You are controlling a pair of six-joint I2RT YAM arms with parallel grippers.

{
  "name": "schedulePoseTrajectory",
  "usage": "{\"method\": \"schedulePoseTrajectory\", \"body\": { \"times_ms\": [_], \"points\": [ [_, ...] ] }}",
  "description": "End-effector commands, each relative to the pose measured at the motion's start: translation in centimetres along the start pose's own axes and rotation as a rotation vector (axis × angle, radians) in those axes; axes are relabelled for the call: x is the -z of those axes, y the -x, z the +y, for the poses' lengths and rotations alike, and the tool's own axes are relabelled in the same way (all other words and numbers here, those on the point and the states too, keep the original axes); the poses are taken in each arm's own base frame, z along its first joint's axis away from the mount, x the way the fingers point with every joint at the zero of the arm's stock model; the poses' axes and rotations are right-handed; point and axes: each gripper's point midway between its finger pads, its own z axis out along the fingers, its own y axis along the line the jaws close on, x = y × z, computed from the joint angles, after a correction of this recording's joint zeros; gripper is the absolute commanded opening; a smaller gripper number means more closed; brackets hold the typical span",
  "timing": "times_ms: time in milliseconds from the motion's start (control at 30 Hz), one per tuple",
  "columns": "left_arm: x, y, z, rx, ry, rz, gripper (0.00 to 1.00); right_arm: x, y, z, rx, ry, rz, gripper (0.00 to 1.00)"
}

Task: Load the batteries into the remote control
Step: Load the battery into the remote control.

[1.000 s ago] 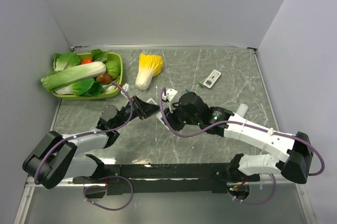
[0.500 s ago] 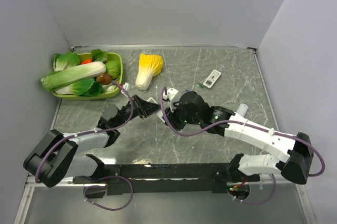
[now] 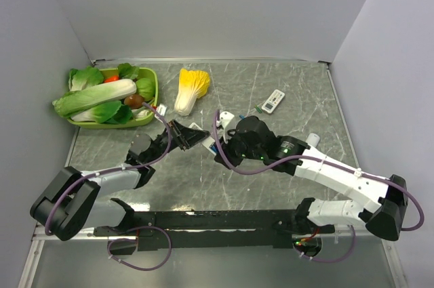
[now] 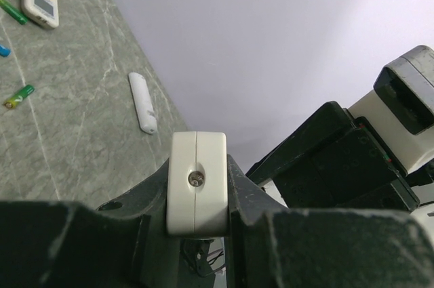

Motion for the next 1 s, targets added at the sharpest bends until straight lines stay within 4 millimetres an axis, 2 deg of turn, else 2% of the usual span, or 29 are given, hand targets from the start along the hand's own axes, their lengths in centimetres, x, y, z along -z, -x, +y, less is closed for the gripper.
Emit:
{"method": "schedulePoseTrajectory", "body": {
  "times_ms": [0,167,333,433,467,567,700,967],
  "points": [
    [-0.5,1.3,-4.9,-0.028,-0.175,-0.015,0.02,2.6,1.9,-1.7,0.034,-0.081,-0.04,0.5],
    [-0.7,0.9,-4.9,-0.032,-0.163,0.015,0.02,4.9,4.6,-1.1,0.099,-0.059,-0.122,0.56],
    [-0.8,0.9,-5.4,-0.066,-0.161,0.042,0.02,7.4,7.4,0.4,0.202,0.028,-0.209,0.58],
    [-0.9,0.7,-5.7,-0.075,-0.165,0.065,0.02,8.2,8.2,1.3,0.283,0.096,-0.234,0.63],
    [-0.8,0.6,-5.9,-0.077,-0.169,0.075,0.02,8.3,8.1,1.6,0.308,0.119,-0.227,0.67],
    [-0.9,0.3,-6.4,-0.077,-0.182,0.114,0.02,8.7,8.3,2.1,0.43,0.166,-0.226,0.69],
    [-0.9,0.1,-7.1,-0.077,-0.195,0.15,0.02,9.1,8.5,2.5,0.591,0.199,-0.249,0.69],
    [-1.0,-0.4,-7.8,-0.094,-0.176,0.237,0.02,8.3,7.0,3.7,0.81,0.313,-0.265,0.66]
  ]
}}
